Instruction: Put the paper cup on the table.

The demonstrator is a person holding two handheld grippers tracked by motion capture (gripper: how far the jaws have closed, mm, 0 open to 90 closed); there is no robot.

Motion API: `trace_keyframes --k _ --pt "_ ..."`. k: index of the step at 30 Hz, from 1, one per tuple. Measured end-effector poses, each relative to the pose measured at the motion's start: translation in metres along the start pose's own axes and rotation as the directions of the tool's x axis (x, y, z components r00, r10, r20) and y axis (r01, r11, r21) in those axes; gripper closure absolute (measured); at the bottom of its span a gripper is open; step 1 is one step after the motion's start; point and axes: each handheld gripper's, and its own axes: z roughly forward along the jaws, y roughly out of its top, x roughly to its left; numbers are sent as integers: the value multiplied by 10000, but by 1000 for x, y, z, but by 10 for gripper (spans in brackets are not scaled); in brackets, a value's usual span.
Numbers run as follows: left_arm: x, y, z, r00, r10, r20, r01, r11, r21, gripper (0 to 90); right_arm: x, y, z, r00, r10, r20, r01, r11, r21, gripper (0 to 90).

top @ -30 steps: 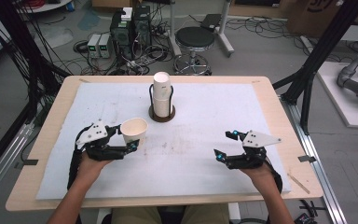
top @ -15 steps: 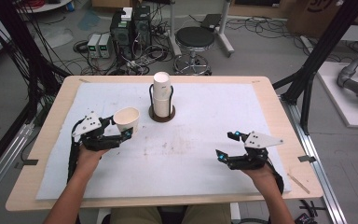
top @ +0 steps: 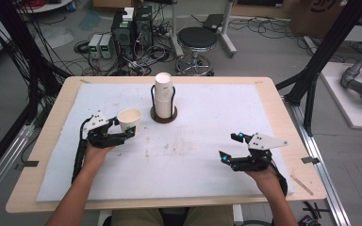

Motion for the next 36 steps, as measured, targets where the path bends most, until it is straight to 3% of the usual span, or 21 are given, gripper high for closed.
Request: trace_keyframes --k 5,8,22,25,27,28,30,33,35,36 --pt "0 -8 6 9998 -8 -205 20 9982 591 353 0 -1 0 10000 0 0 0 10000 -3 210" --pt "-2 -14 9 9993 -18 -373 60 9936 1125 353 -1 -1 0 10000 18 -5 -18 10000 2 210" --pt "-10 -23 -4 9970 294 -709 -185 9884 1504 353 -1 -2 -2 10000 23 29 -23 10000 5 210" --pt "-10 -23 -4 9969 306 -728 -192 9881 1524 347 -1 -2 -2 10000 11 25 -11 10000 6 210" --pt "-10 -24 -4 9956 201 -910 -60 9883 1521 284 0 -1 -3 10000 39 10 -39 10000 -27 210" --pt "-11 -24 -6 9921 -58 -1256 241 9892 1445 253 0 -2 -4 10000 36 14 -36 10000 1 210" --pt "-11 -24 -8 9922 -261 -1219 433 9891 1406 151 -1 -2 -5 10000 69 34 -69 10000 -21 210" --pt "-12 -25 -19 9928 -455 -1109 589 9910 1202 152 -3 -3 -6 9999 122 92 -122 9999 16 210" --pt "-13 -24 -29 9943 -369 -998 469 9939 994 152 -4 -5 -7 9997 218 142 -219 9997 78 210" --pt "-15 -23 -40 9960 -352 -819 407 9970 664 152 -6 -7 -8 9996 211 211 -214 9997 130 210"
